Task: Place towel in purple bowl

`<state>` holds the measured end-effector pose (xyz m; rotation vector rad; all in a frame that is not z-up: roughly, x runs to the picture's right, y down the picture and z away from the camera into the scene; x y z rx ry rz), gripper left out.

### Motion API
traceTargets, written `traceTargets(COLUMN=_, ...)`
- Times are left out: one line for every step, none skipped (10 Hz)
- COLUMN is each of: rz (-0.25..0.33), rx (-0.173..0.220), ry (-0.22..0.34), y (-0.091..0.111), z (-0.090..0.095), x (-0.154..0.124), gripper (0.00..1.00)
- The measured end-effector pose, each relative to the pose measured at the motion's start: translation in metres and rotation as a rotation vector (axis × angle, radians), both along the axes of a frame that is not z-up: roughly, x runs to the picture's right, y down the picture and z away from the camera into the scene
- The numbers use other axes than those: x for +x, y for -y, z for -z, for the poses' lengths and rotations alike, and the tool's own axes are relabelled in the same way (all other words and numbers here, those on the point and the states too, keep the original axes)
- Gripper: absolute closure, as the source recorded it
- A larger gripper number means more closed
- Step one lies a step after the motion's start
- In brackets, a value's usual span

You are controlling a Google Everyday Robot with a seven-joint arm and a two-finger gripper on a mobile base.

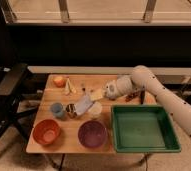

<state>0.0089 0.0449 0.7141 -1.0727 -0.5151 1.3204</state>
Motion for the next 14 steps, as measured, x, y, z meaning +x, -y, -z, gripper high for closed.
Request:
traceTargets(rz=0.004, rx=-0.003, ry=0.005, y=-0.002, z=0.001, x=0.000, gripper=1.00)
traceTargets(rz=0.008, rx=-0.008, ry=0.010, y=-0.007, z=0.002, x=0.000, gripper=1.00)
traceTargets(rz=0.017, rx=-0.014, ry=0.024, y=-0.019, z=0.008, x=0.000, gripper=1.00)
traceTargets(rz=0.029, rx=-0.019, ry=0.038, y=-0.032, z=0.015, x=-0.001, gripper=1.00)
traceTargets(rz=0.044, rx=-0.024, ry=0.055, y=-0.048, z=0.024, x=-0.002, gripper=1.00)
traceTargets(rz=0.064, rx=-0.030, ry=0.073, y=-0.063, z=0.033, x=-0.002, gripper=1.00)
traceTargets(rz=0.103, rx=-0.040, ry=0.105, y=-0.081, z=0.042, x=-0.004, gripper=1.00)
traceTargets(rz=0.138, rx=-0.044, ry=0.127, y=-0.092, z=0.047, x=-0.006, gripper=1.00)
traceTargets(rz=0.179, rx=-0.052, ry=0.147, y=-0.104, z=0.050, x=-0.007, gripper=0.97)
traceTargets(rz=0.237, rx=-0.066, ry=0.166, y=-0.120, z=0.048, x=-0.008, gripper=0.86)
traceTargets(rz=0.240, rx=-0.072, ry=0.166, y=-0.127, z=0.044, x=-0.003, gripper=0.76)
traceTargets(rz=0.232, rx=-0.076, ry=0.164, y=-0.132, z=0.041, x=0.005, gripper=0.68)
traceTargets(rz=0.204, rx=-0.078, ry=0.156, y=-0.137, z=0.037, x=0.019, gripper=0.56)
traceTargets(rz=0.181, rx=-0.076, ry=0.150, y=-0.138, z=0.034, x=0.027, gripper=0.46)
